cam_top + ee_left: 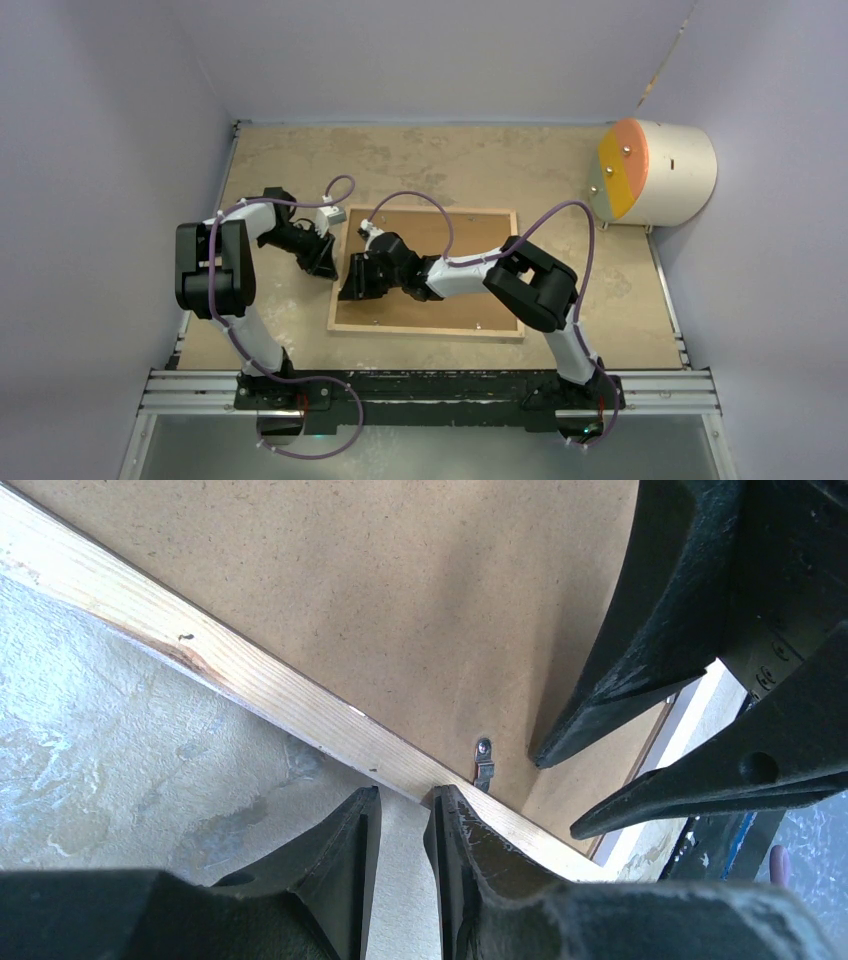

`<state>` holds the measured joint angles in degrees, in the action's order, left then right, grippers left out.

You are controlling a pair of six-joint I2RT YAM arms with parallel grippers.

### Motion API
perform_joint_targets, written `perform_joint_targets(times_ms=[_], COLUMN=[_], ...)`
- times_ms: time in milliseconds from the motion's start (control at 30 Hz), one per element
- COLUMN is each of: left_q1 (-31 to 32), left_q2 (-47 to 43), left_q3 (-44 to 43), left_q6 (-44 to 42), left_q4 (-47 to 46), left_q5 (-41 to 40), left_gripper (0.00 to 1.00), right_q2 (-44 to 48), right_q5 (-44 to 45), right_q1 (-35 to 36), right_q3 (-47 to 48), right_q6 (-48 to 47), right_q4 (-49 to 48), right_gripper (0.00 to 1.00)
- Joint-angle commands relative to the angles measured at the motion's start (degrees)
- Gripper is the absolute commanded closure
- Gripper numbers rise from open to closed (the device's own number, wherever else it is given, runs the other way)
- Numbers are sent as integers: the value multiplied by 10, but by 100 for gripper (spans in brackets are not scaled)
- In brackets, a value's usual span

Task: Put the photo into the frame
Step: Install the photo frame at the center of the board.

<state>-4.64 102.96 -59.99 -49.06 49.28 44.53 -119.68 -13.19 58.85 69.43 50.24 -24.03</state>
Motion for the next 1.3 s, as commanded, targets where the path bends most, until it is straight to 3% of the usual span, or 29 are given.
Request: perform_joint_targets(times_ms=[0, 567, 967, 1267], left_q1=[0, 0, 0, -18], left_q2=[4, 2, 0, 4], left_q3=[11, 12, 11, -20], left_q6=[-26, -31, -36, -42], left_q4=[-7, -4, 1, 26], left_q5=[-16, -15, -19, -9], left_gripper=[72, 73, 73, 73], right_q2=[-25, -47, -31, 43], right_q5=[24, 108, 59, 3], right_q1=[0, 0, -1, -29], right_q3=[23, 41, 34, -15], right_q6=[-13, -23, -14, -12], right_q4=[12, 26, 8, -15], right_gripper=[63, 72, 73, 64])
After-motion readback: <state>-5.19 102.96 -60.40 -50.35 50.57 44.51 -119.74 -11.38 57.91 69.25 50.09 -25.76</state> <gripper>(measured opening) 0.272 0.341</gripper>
